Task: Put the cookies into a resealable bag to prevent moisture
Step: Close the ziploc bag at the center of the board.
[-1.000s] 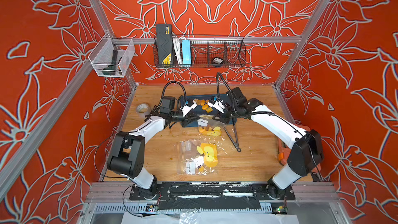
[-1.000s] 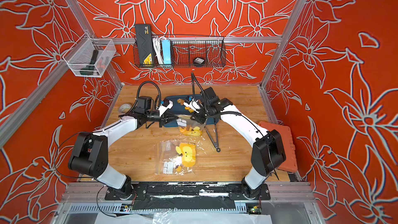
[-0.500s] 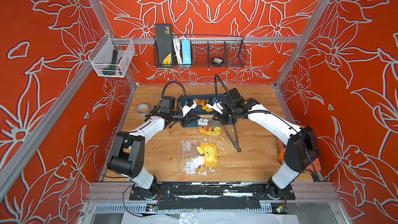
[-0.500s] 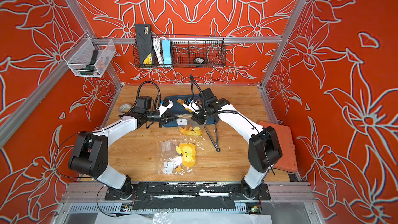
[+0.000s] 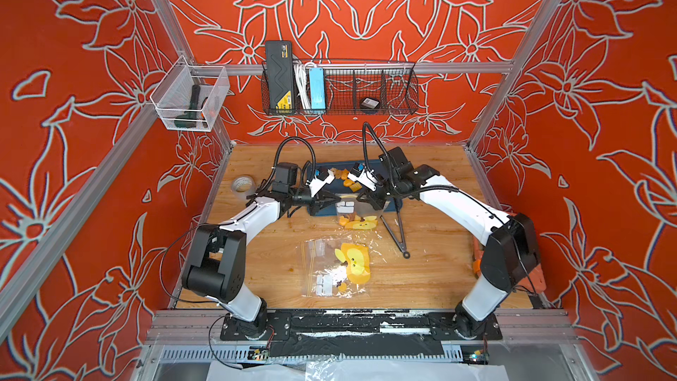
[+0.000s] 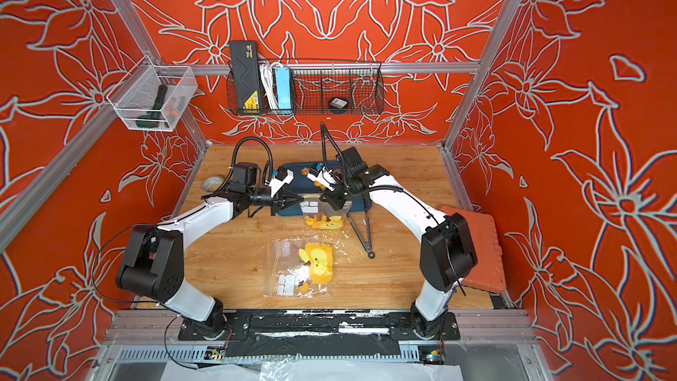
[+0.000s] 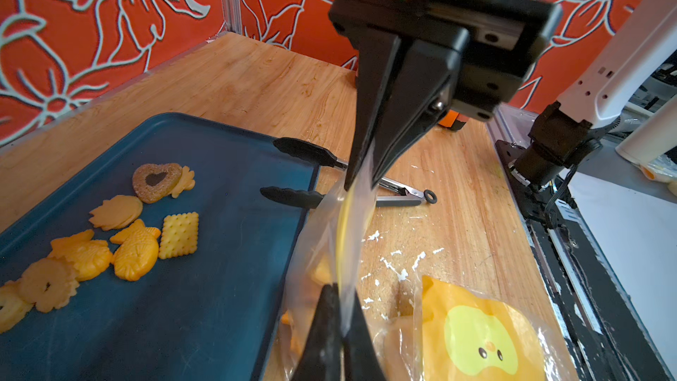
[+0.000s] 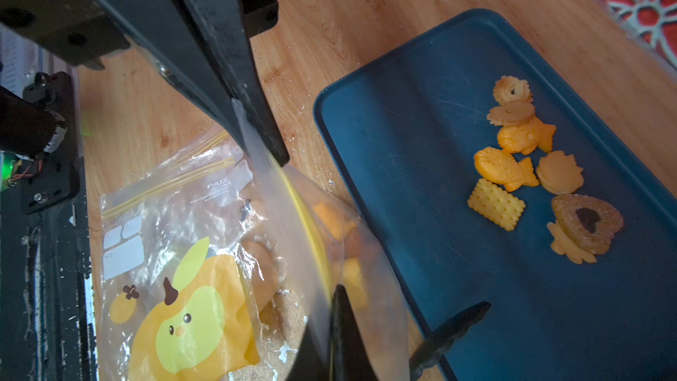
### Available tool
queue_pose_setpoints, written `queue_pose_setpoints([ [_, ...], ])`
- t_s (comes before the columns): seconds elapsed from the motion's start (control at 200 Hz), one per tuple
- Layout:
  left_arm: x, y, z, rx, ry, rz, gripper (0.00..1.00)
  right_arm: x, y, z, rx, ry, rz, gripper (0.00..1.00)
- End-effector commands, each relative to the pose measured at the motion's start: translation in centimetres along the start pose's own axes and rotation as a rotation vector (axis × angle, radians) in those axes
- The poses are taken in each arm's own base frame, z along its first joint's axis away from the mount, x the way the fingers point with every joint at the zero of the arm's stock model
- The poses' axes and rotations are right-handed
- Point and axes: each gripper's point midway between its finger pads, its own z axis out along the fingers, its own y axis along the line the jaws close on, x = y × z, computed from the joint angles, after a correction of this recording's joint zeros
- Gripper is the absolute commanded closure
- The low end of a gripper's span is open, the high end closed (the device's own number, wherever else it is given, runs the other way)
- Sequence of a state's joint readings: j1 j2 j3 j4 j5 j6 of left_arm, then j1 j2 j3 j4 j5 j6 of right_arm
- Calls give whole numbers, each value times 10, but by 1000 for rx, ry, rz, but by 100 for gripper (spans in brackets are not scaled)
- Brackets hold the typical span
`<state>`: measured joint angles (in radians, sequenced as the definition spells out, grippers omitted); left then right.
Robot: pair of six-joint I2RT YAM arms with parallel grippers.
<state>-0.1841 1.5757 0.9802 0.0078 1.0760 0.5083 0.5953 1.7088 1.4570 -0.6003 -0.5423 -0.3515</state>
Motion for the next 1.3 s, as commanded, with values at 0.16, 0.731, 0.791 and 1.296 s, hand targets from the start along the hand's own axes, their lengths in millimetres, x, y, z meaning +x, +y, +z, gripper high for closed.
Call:
queue_pose_setpoints([
  [0.16, -15, -2, -2, 30, -39, 36, 100, -19, 6, 0, -32, -59, -36, 43],
  [0.731, -16, -1, -2, 31, -41, 32, 100, -31, 7, 15, -48, -88, -46, 40],
  [0.791, -16, -1, -1, 32, -40, 31, 100, -32, 8, 18, -56, -85, -46, 42],
  [1.296, -15, 0, 0, 34, -40, 25, 100, -44, 11, 23, -88, -128, -41, 56],
])
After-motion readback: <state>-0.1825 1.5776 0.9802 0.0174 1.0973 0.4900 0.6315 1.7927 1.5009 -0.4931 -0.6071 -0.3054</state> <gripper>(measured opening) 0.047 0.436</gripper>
